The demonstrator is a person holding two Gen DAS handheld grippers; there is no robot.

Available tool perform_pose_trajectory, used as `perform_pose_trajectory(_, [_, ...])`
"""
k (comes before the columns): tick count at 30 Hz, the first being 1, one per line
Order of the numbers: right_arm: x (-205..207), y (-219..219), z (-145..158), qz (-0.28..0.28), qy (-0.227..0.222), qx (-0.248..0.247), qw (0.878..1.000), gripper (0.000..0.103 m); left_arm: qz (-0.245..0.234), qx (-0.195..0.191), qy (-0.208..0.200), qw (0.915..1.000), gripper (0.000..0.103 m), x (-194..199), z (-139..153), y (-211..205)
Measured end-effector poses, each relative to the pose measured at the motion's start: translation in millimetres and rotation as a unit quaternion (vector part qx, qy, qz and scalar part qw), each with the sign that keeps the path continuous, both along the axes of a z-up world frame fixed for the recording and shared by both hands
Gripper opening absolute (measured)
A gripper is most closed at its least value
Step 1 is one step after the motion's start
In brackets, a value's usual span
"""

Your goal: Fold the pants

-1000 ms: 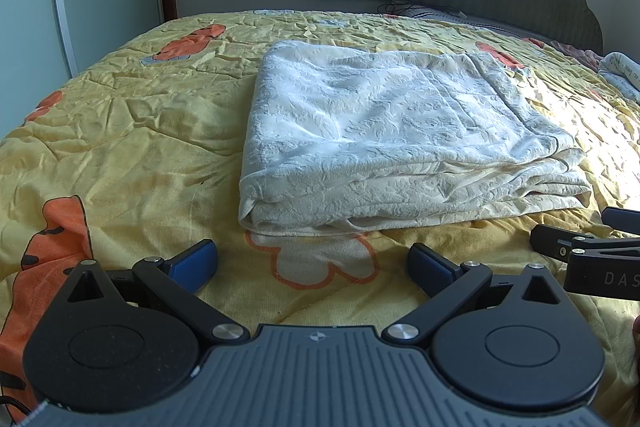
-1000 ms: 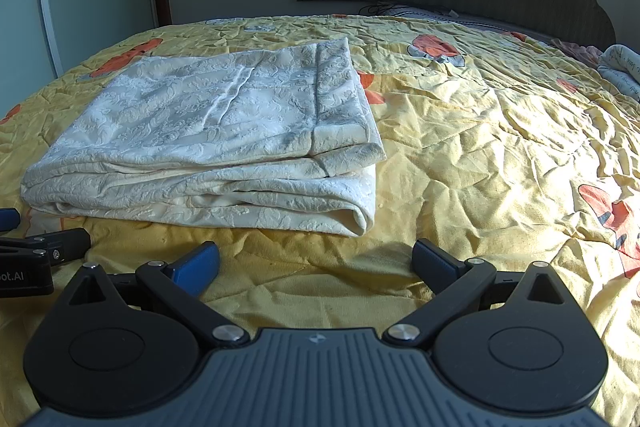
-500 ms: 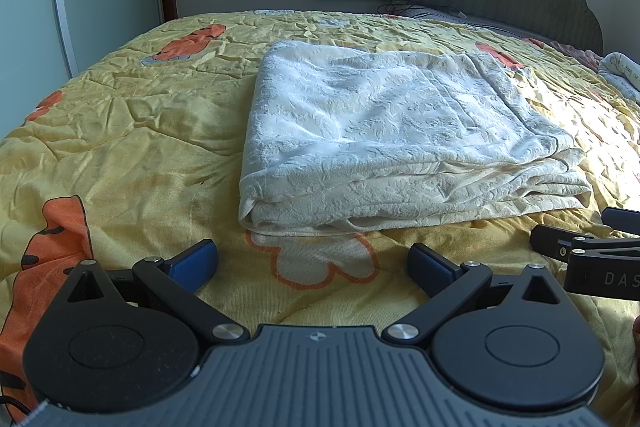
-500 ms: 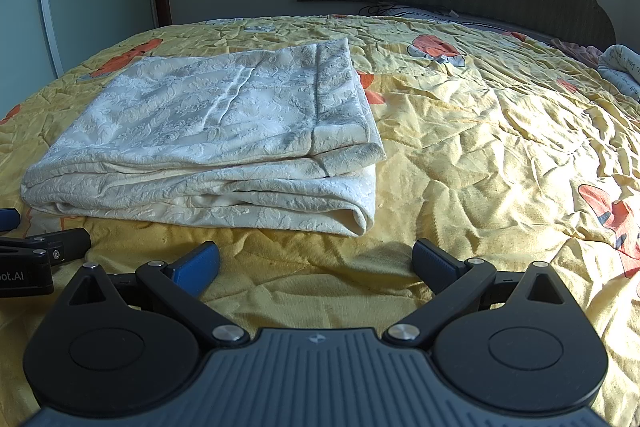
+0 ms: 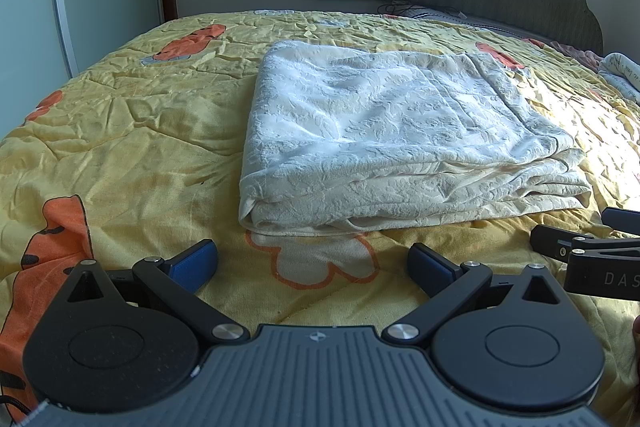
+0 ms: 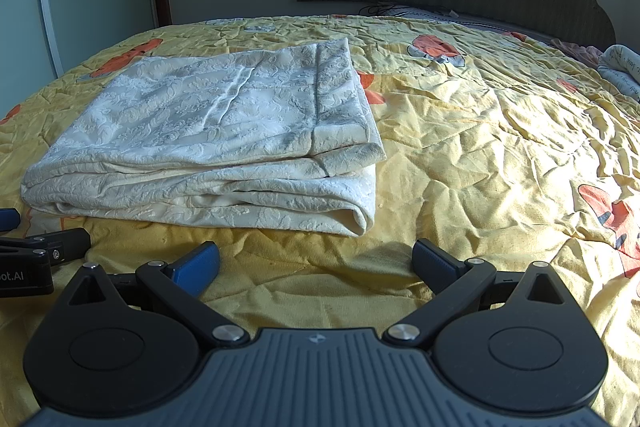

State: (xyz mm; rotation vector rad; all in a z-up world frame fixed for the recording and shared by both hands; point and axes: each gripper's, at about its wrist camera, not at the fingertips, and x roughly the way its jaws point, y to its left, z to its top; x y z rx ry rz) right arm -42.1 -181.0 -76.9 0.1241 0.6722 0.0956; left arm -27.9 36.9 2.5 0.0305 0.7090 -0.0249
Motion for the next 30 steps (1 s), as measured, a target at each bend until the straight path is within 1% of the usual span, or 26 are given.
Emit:
perform_pose_trajectory(6, [-0.1,0.1,0.0,0.0,0.0,0.0,1.0,0.103,0.0,0.001,0.001,1.0,0.103,0.2,0.0,-0.1])
perform_pose_trajectory(8, [-0.1,0.1,0.0,0.0,0.0,0.0,1.0,0.103,-0.001,0.007,0.003,1.0,0.103,0.2,-0.1,-2.3])
perform_pose_trajectory(20, [0.0,-0.1,-0.1,0.0,0.0,0.0,1.0,0.103,0.01,0.003,0.002,0.9999,0.103,1.3,0.7,-2.4])
perform_pose_trajectory(30, [0.0,0.0,-0.1,0.0,0.0,0.0,1.0,0.103,0.01,0.003,0.001,0.9999,0.103,1.6,0.8,-2.3])
